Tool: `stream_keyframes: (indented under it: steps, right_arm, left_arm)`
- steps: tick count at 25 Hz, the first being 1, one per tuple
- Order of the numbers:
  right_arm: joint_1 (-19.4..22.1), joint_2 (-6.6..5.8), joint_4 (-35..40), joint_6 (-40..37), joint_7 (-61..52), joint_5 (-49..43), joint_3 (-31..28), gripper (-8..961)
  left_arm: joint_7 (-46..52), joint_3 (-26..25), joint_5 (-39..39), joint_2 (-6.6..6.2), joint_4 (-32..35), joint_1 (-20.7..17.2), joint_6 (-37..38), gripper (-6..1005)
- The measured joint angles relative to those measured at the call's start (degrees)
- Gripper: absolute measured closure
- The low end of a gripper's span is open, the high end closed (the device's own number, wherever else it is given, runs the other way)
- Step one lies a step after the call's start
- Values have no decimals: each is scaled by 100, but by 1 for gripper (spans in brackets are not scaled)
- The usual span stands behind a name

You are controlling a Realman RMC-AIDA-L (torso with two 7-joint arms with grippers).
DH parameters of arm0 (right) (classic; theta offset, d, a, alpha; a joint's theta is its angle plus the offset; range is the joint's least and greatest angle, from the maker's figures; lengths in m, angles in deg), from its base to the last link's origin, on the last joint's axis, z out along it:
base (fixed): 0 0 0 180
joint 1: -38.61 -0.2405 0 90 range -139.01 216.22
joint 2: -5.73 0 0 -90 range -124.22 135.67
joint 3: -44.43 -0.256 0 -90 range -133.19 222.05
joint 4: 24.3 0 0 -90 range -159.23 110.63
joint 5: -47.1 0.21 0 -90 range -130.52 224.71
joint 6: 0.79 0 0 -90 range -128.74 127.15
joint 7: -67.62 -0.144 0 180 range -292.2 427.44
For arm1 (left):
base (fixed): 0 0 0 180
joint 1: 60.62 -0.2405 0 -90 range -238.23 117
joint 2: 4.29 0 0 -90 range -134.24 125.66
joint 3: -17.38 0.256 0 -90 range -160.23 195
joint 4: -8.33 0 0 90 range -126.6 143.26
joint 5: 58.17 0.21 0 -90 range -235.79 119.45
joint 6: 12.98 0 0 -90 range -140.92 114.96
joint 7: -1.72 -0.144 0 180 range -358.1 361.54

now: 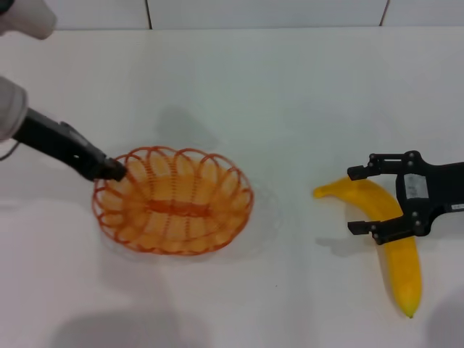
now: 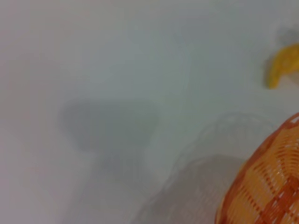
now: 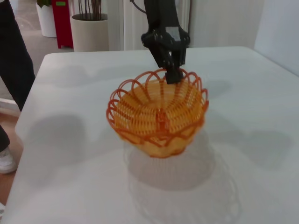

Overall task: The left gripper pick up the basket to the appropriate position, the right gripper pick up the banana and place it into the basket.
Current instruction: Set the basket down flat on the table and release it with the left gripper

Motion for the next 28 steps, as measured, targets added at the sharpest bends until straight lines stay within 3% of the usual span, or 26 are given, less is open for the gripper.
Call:
stream_keyframes:
  steps: [13, 28]
  right_arm:
    - [-78, 16, 0, 0, -4, 0, -4, 61]
    - [-122, 29, 0, 1, -9, 0, -4, 62]
  left_arm:
    - [634, 418, 14, -9, -1886, 833, -822, 924]
    - [772, 395, -32, -28, -2033, 899, -962, 873]
